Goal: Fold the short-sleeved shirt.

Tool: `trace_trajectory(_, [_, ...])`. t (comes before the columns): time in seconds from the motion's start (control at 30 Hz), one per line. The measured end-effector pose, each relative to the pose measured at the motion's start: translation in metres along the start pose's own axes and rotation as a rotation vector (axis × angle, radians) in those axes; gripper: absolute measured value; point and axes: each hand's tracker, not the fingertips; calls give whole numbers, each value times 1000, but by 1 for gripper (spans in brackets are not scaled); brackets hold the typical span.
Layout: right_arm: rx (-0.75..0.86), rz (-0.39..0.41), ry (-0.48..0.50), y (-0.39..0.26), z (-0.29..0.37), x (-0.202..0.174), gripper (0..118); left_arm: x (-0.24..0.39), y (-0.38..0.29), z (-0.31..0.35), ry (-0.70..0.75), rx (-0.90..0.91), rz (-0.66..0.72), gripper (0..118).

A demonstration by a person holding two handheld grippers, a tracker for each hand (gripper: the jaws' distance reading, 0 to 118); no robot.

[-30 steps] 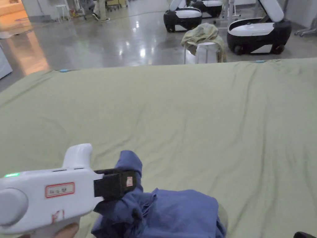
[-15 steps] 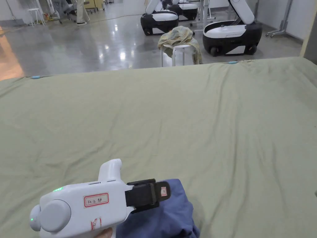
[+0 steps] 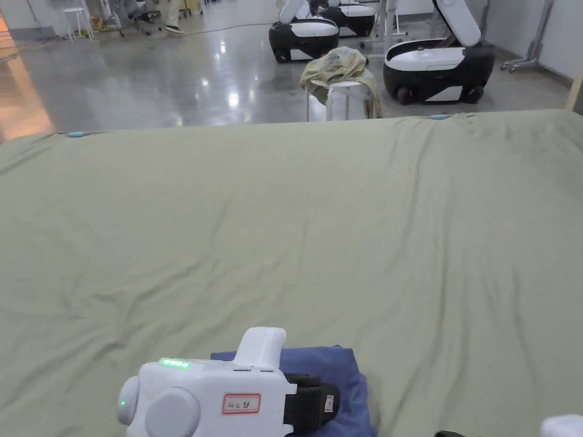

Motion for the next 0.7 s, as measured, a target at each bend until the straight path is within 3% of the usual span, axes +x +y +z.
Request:
trace_trajectory(0.07, [-51, 29, 35, 17, -30, -10, 0, 2, -1, 30, 11, 50, -52, 14])
trace_trajectory(0.13, [-130, 42, 79, 33, -66, -19, 0, -1, -2, 66, 20, 102, -70, 39])
trace_trajectory(0.2, [-182, 41, 43, 42, -101, -24, 0, -13, -5, 98, 31, 143, -35, 61])
trace_trajectory(0.3, [-386, 102, -82, 34, -149, -19, 0, -36, -14, 131, 128, 214, 22, 61])
trace_trajectory(0.33, [-417, 99, -71, 29, -154, -16, 0, -46, -17, 139, 147, 227, 33, 61])
trace_trajectory(0.37, [-322, 42, -42, 32, -143, -14, 0, -54, -19, 140, 143, 240, 58, 61])
trace_trajectory(0.4, [-335, 2, -41, 35, -137, -13, 0, -65, -21, 144, 122, 246, 114, 62])
trace_trajectory(0.5, [-323, 55, -54, 29, -136, -17, 0, -95, -25, 137, 46, 248, 290, 63])
trace_trajectory(0.57, [-314, 68, -73, 27, -136, -23, 0, -104, -29, 124, 63, 238, 329, 63])
trace_trajectory(0.7, [-297, 81, -85, 23, -135, -24, 0, -121, -35, 90, -133, 185, 459, 63])
